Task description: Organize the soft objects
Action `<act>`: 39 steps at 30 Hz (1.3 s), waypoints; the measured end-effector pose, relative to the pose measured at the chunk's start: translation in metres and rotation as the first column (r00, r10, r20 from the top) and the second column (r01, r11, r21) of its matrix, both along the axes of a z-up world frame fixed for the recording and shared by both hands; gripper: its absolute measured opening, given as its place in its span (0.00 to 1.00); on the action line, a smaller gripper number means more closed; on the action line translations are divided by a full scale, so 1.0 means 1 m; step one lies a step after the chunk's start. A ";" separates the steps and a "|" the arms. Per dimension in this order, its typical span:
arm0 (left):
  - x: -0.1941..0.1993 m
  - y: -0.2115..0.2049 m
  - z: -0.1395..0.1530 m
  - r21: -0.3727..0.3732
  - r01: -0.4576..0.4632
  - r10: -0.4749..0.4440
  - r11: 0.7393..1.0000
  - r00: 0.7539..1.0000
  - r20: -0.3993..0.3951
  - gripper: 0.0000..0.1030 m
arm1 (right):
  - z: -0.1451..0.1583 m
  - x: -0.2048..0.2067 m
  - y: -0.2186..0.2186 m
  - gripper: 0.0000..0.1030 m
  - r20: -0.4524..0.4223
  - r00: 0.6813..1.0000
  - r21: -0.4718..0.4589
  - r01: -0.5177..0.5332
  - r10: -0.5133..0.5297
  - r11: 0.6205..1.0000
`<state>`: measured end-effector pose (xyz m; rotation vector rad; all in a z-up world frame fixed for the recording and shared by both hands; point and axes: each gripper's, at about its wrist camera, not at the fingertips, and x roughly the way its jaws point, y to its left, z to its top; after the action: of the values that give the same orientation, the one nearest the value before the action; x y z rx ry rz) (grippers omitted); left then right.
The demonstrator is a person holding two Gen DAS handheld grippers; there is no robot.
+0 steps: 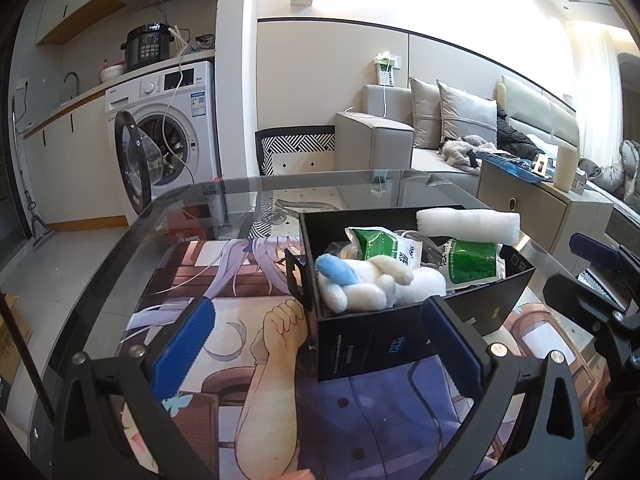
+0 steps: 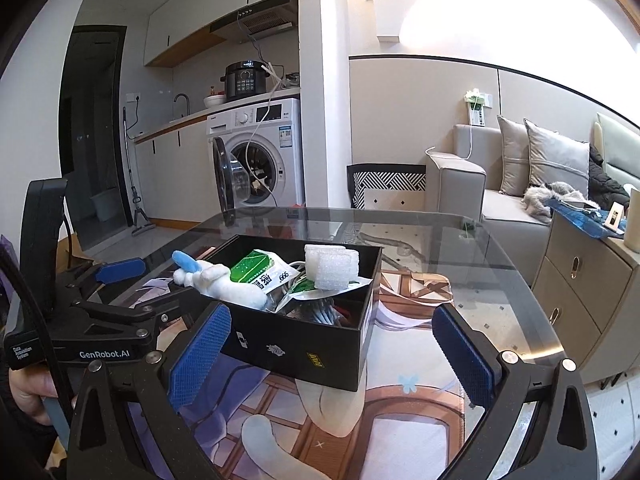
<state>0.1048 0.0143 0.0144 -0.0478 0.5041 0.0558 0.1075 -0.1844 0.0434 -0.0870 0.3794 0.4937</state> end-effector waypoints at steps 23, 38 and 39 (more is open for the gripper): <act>-0.003 -0.002 0.001 0.005 -0.001 0.001 1.000 1.000 0.015 1.00 | 0.001 -0.008 -0.002 0.99 0.020 1.000 0.007 -0.001 0.001 1.000; -0.005 -0.004 0.002 0.023 -0.014 0.013 1.000 0.999 0.036 1.00 | 0.002 -0.008 -0.001 0.99 0.021 1.000 0.007 -0.003 0.003 1.000; -0.006 -0.005 0.002 0.027 -0.012 0.011 1.000 0.999 0.040 1.00 | 0.002 -0.008 -0.001 0.99 0.021 1.000 0.006 -0.003 0.003 1.000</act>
<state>0.0990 0.0090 0.0165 -0.0251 0.4635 0.0730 0.0992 -0.1854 0.0454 -0.0866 0.3569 0.4966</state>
